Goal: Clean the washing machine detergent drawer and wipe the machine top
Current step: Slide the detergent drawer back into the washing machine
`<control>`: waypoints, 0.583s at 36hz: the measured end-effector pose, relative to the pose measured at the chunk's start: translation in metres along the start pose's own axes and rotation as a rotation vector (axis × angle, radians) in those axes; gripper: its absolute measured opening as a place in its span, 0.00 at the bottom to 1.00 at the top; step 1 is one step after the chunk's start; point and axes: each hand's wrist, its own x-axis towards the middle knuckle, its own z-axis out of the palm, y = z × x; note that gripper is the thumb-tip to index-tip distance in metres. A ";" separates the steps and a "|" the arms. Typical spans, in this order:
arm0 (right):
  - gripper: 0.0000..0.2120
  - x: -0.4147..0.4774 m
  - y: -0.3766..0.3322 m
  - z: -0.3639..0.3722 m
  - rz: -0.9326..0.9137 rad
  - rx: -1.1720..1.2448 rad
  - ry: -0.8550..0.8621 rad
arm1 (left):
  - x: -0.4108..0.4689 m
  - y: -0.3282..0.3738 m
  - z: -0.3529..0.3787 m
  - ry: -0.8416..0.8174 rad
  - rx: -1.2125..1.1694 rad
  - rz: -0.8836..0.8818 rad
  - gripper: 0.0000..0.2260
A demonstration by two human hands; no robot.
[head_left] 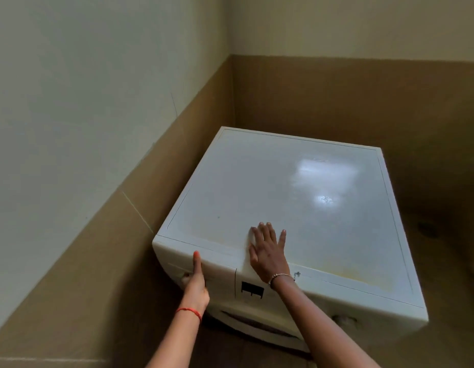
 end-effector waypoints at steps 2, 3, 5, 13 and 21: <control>0.38 -0.004 0.003 -0.008 -0.004 0.010 -0.045 | -0.005 0.007 -0.004 0.022 0.105 0.046 0.39; 0.32 -0.007 0.005 -0.012 -0.005 0.006 -0.070 | -0.007 0.010 -0.006 0.029 0.145 0.094 0.41; 0.24 -0.015 0.009 -0.020 -0.024 0.012 -0.091 | -0.013 0.015 -0.008 0.038 0.273 0.202 0.44; 0.32 -0.057 0.008 -0.050 -0.025 0.008 0.055 | -0.060 0.043 0.005 -0.144 0.809 0.878 0.28; 0.42 -0.073 0.005 -0.086 -0.012 -0.058 0.228 | -0.080 0.061 0.034 -0.472 1.562 1.223 0.30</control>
